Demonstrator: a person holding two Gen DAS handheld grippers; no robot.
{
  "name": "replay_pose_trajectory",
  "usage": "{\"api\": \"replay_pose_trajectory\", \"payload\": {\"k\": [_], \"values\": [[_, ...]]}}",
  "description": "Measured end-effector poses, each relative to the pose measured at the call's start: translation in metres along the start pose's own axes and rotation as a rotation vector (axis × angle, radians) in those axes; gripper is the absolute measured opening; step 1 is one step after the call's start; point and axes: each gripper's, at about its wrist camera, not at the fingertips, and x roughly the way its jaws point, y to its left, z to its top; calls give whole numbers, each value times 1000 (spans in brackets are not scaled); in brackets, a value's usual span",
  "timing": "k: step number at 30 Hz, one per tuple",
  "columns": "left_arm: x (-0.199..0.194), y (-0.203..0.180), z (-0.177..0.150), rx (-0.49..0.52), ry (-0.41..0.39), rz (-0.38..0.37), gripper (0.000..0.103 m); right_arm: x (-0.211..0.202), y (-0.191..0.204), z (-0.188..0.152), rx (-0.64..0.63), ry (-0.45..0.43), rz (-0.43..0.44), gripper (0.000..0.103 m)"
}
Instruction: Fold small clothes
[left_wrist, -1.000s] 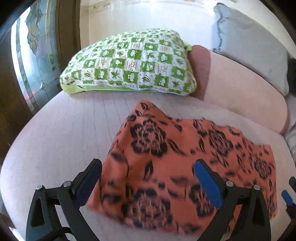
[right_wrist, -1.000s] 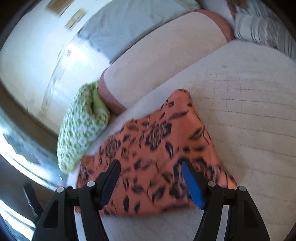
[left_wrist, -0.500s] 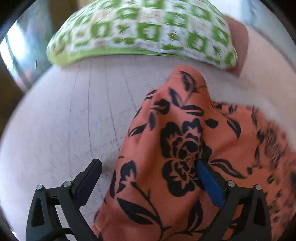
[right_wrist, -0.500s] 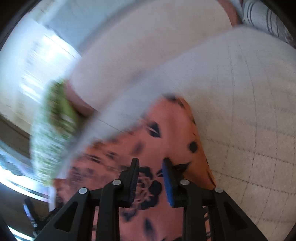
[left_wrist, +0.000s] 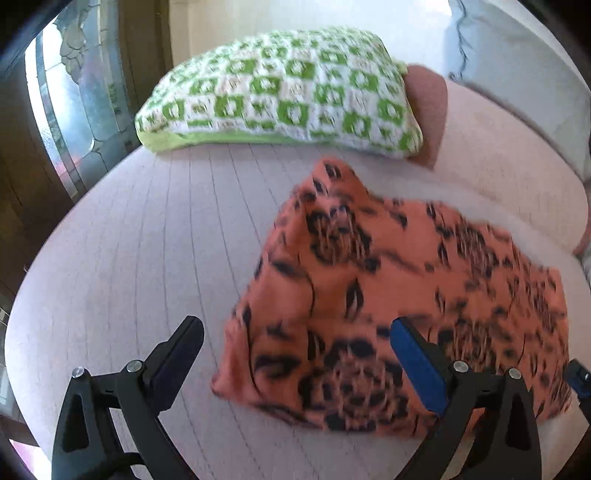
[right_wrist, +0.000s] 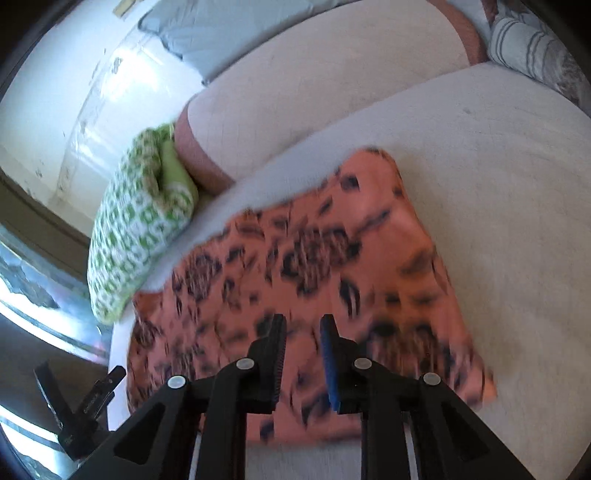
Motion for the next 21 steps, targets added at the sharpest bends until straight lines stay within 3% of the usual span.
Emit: {"api": "replay_pose_trajectory", "payload": {"k": [2,3,7,12,13,14,16,21], "values": [[16,-4,-15,30,80,6,101,7,-6,-22,-16,57,-92,25],[33,-7,-25,63,169,26,103,14,-8,-30,-25,88,-116,25],[3,-5,-36,53,69,26,103,-10,-7,-44,-50,61,-88,25],[-42,-2,-60,27,-32,-64,103,-69,-26,-61,-1,-47,111,27],[-51,-2,-64,28,-54,-67,103,-77,-29,-62,20,-61,138,35],[-59,0,-70,30,-76,-77,103,-87,-36,-66,44,-79,160,61],[-74,1,-82,34,-94,-143,103,-102,-47,-75,97,-126,203,90],[-68,0,-86,2,-29,-251,103,-110,-56,-79,159,-111,255,90]]}}
